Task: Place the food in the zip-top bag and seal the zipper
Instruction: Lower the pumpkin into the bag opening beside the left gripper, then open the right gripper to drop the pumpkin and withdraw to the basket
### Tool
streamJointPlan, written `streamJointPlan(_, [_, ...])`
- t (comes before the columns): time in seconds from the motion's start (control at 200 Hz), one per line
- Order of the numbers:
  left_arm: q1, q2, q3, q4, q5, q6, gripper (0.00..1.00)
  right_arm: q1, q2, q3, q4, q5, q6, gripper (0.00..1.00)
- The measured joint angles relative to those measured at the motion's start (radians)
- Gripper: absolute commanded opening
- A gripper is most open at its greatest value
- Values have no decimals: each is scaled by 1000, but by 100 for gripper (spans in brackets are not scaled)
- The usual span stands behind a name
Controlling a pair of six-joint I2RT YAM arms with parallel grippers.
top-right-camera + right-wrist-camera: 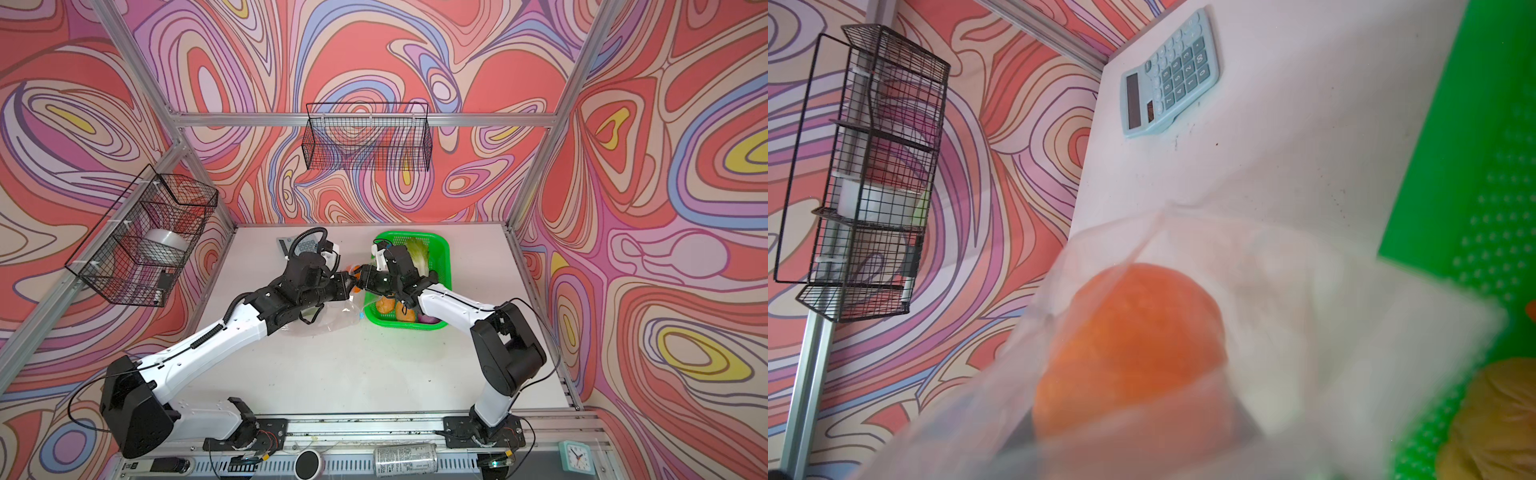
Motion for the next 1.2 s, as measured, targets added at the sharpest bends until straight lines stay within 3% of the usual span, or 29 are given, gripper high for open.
streamJointPlan(0.12, [-2,0,0,-6,-20,10,0,2,16,24,-21,1,-1,68])
streamJointPlan(0.275, [-2,-1,1,-8,-53,13,0,0,14,24,-60,13,-7,79])
streamJointPlan(0.676, [3,-58,-25,-31,-180,14,0,4,-125,57,-180,46,-84,77])
streamJointPlan(0.881, [12,-96,-60,-31,-213,13,0,-69,-188,129,-266,56,-127,77])
streamJointPlan(1.202, [37,-105,-110,-30,-225,8,0,-152,-211,256,-570,302,-285,76])
